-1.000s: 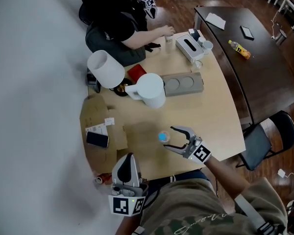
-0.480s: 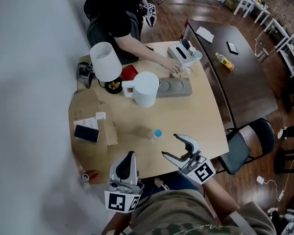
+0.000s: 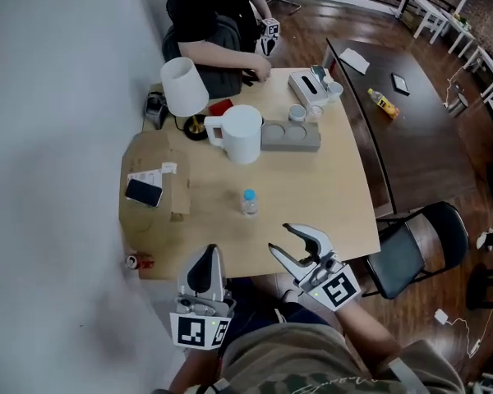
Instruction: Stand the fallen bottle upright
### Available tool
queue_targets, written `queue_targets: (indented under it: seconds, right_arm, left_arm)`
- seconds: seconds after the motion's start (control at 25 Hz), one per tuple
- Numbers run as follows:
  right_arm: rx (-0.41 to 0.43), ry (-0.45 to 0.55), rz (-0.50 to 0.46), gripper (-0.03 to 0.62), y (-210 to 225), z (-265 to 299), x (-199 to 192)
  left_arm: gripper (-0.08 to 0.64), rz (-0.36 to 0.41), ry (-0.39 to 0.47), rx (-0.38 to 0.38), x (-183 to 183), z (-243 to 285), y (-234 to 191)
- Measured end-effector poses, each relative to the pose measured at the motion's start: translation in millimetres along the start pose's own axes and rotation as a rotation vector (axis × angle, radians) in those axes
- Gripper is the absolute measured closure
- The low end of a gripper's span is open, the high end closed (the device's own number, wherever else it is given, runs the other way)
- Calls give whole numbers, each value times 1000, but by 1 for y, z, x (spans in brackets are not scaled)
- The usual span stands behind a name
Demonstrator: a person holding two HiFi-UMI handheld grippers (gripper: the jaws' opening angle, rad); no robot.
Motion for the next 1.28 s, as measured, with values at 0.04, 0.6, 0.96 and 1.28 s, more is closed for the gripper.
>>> queue_targets:
  seconds: [0.04,0.6,0.96,1.28]
  right_arm:
    - [14,2,12,408,-5,-11,3]
    - [-60,-52,26,591,-21,-78,49]
    - [-143,-110,4,591,-35,-68,47]
    - [-231,-53,-43,591,-37,-70,61]
  left_arm:
    - [557,17,1,2,0,-9,18]
    - [555,5,66,-29,53,-73,95]
    - [557,-15,68,-21,56,-100,61]
    - [557,-5,111,-62,67,-96,52]
Point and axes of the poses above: the fingertips, and each gripper's own axes: z forward along the fingers, y to its right, x out of its top, the point moved 5 cm from there along -z, backward along the fingers, and after that the axes turned 10 degrees about x, right-handed, at the moved point
